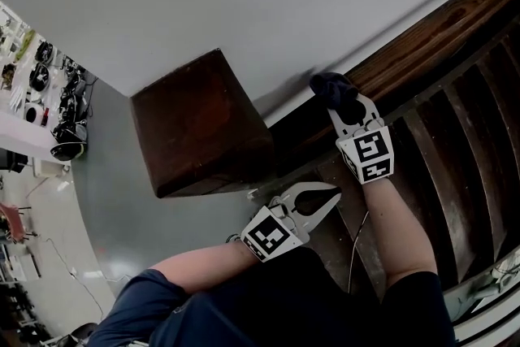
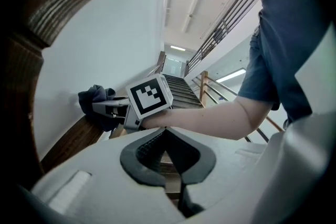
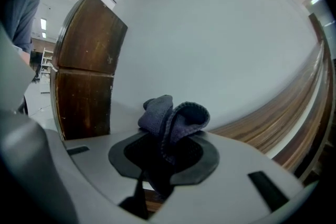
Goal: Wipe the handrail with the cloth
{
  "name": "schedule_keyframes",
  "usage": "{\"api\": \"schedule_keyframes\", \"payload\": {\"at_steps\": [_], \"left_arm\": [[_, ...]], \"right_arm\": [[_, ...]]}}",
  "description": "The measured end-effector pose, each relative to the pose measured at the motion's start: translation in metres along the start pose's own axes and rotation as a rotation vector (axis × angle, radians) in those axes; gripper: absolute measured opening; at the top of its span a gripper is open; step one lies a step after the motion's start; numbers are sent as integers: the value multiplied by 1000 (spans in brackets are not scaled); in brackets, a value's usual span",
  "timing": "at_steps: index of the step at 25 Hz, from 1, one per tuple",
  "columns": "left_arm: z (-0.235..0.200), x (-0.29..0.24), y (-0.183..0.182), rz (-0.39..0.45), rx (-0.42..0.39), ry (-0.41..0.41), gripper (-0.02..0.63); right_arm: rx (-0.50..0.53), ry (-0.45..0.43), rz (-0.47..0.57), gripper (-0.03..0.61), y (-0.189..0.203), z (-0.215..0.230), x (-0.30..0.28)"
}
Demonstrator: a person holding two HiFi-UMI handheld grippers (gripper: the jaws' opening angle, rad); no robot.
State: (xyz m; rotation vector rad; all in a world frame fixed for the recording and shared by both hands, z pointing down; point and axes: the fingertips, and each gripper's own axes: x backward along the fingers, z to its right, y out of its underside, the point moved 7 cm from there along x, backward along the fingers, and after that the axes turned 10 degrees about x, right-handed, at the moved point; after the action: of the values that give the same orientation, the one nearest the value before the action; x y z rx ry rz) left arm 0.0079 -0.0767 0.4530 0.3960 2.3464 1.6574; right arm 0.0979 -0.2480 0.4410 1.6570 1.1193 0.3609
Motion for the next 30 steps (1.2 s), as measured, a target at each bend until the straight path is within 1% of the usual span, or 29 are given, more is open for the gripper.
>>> {"api": "schedule_keyframes", "payload": {"at_steps": [6,11,14,16,21,25,30], "left_arm": [[0,25,7,-13,6,-41,3],[0,31,15,-28,14,-48,3],[-3,32,16,-37,9,-57,3],[-4,28,14,-34,4,-59,3],[-4,12,0,-12,-9,-36,3],[-5,-7,-14,-11,-47,-1,3],[-5,-32,-28,6,-53,26,3]], "right_arm": [[-37,-69,16,97,6,-40,-8],[-52,-127,23,97,11,-69,-13],[-52,-146,21,97,12,-78,-15],[-53,-142,24,97,11,-75,-14],[-41,-102,16,97,10,-50,-5],[-37,-36,2,97,9,-3,4],[-27,60,-7,97,2,62,23]]}}
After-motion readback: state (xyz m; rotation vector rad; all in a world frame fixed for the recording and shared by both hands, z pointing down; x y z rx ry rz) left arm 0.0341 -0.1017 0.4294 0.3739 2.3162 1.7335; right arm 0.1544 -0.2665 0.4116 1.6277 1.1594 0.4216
